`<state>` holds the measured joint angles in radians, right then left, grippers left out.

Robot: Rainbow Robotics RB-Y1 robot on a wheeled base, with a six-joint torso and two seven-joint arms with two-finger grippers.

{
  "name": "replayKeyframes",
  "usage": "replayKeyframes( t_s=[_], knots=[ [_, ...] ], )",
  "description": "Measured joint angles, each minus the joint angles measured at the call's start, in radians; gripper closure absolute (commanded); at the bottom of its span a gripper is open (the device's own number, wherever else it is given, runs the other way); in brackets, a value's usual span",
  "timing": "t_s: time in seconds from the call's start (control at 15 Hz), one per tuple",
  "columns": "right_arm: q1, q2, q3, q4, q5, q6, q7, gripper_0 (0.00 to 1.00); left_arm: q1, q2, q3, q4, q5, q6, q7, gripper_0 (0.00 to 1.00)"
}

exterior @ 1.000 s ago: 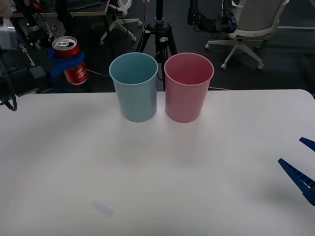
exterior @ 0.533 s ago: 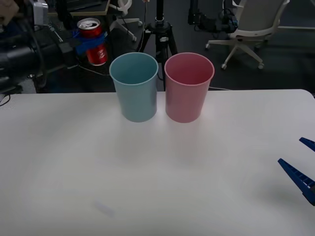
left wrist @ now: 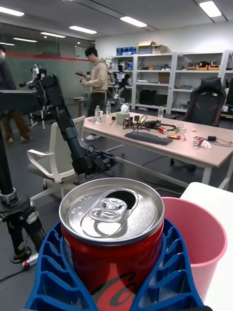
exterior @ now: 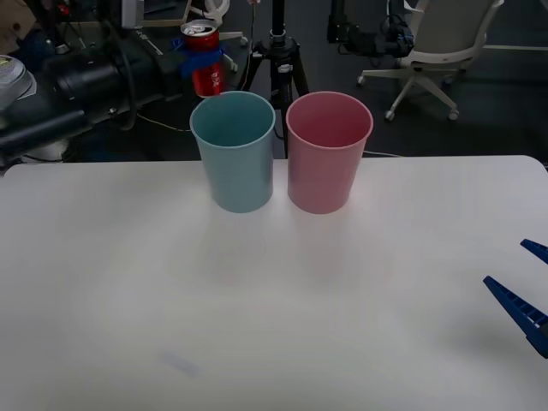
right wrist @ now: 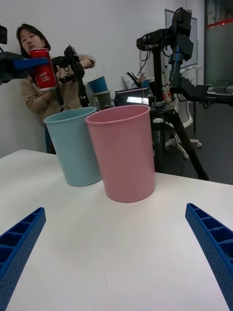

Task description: Grasp the object on the table and drop it into the matching bin: aluminum can to the light blue bin, PET bottle to the pink bin.

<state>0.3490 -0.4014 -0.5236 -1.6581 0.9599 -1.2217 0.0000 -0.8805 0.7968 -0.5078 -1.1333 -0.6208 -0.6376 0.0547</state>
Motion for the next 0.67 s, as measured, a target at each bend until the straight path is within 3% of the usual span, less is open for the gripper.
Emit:
replayKeyframes(
  t_s=[0.4,0.67],
  knots=[
    [0.0,0.0,0.0,0.0,0.0,0.0,0.0,0.0,-0.06,-0.093,0.0,0.123,-0.073,0.008,-0.006,1.0],
    [0.0,0.0,0.0,0.0,0.0,0.0,0.0,0.0,-0.063,-0.134,0.001,0.132,-0.13,0.086,0.006,1.0]
  ],
)
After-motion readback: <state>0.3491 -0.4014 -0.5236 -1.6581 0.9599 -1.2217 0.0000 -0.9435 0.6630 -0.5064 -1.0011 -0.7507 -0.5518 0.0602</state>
